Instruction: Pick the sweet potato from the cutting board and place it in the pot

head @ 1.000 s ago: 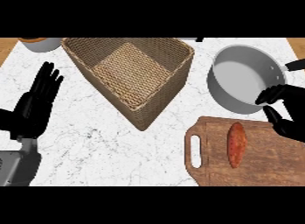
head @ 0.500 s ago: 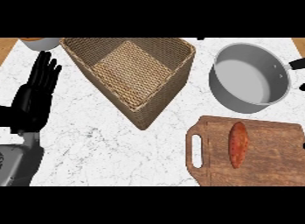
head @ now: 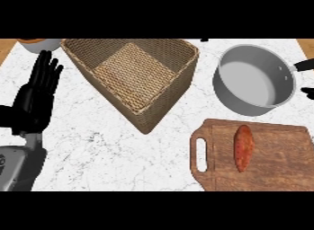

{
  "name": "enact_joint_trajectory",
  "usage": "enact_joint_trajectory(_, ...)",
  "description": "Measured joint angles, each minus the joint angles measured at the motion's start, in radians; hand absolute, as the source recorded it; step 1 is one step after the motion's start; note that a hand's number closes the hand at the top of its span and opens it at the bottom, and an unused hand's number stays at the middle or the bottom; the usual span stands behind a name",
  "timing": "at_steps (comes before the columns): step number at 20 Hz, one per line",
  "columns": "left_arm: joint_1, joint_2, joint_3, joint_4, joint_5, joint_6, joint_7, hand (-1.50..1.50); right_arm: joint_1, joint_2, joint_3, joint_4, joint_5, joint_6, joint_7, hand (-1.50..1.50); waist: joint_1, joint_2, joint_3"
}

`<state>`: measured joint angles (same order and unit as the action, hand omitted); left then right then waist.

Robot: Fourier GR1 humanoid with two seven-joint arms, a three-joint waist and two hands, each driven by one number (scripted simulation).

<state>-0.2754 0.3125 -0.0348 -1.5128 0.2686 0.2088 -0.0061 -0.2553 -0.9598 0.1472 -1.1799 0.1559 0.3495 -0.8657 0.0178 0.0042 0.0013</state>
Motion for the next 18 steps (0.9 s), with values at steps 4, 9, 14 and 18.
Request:
enact_joint_trajectory(4, 0.000, -0.007, 0.003, -0.007, -0.015, 0.006, 0.014, 0.00, -0.035, 0.013, 0.056, -0.020, 0.078, -0.007, 0.031, -1.50, -0.005, -0.002, -0.001)
enact_joint_trajectory(9, -0.011, -0.012, 0.021, -0.008, -0.026, 0.003, 0.028, 0.00, -0.041, 0.047, 0.097, -0.094, 0.138, 0.027, 0.131, -1.50, -0.014, -0.004, -0.002)
enact_joint_trajectory(14, -0.003, -0.024, 0.036, 0.001, -0.040, -0.013, 0.014, 0.00, -0.016, 0.096, 0.117, -0.139, 0.198, 0.065, 0.205, -1.50, -0.017, -0.004, -0.002)
enact_joint_trajectory(18, 0.016, -0.030, 0.050, -0.015, -0.044, -0.032, 0.015, 0.00, 0.010, 0.148, 0.125, -0.141, 0.261, 0.074, 0.212, -1.50, -0.016, -0.005, -0.002)
